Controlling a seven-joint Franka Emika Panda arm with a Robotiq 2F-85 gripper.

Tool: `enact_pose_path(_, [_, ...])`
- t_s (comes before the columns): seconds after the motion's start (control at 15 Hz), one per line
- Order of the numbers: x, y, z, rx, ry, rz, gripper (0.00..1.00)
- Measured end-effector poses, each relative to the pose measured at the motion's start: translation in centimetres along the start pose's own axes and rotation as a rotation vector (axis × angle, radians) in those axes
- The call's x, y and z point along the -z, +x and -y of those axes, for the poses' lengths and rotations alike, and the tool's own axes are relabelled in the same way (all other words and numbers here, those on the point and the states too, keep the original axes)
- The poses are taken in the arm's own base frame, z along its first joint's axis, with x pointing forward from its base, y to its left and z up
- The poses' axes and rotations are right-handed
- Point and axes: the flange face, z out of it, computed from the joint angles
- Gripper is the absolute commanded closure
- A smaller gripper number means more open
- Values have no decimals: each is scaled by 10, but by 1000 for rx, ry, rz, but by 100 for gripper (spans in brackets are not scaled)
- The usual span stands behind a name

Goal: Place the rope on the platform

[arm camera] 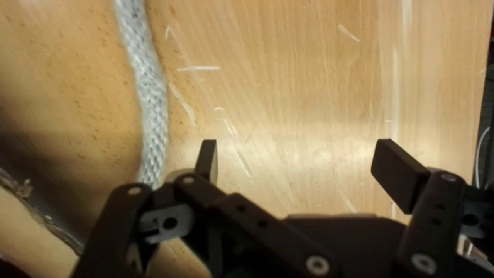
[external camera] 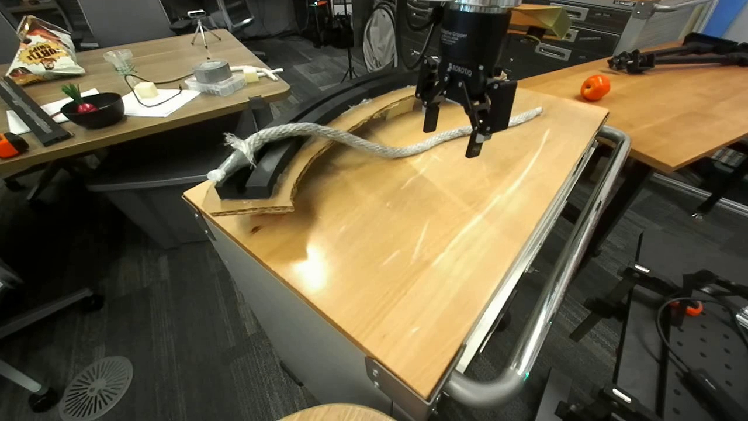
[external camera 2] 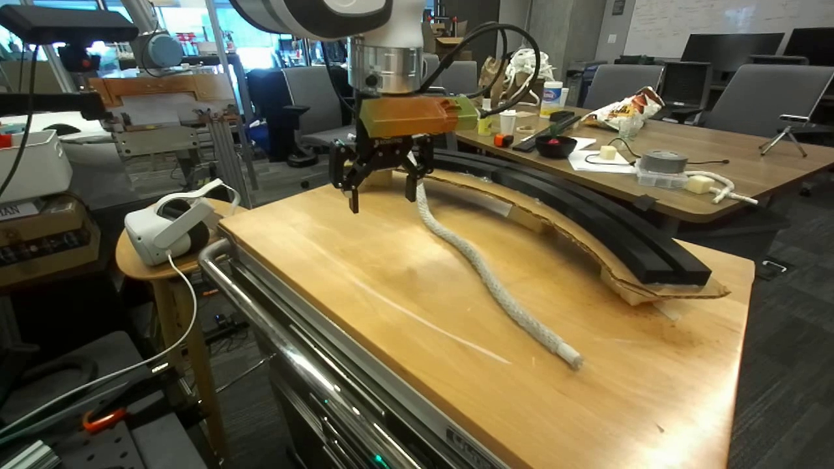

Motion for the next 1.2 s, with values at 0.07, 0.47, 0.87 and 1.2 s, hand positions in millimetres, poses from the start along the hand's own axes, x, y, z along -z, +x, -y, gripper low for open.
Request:
enact_pose_path(0.07, [-2, -1, -6, -11, -9, -1, 0])
enact_pose_path(0.47, [-22, -9, -43, -52, -30, -3, 0])
enact_pose_path(0.87, [-49, -7, -75, -64, -13, 0, 38])
enact_pose_path(1.2, [-49, -7, -89, -68, -12, -3, 78])
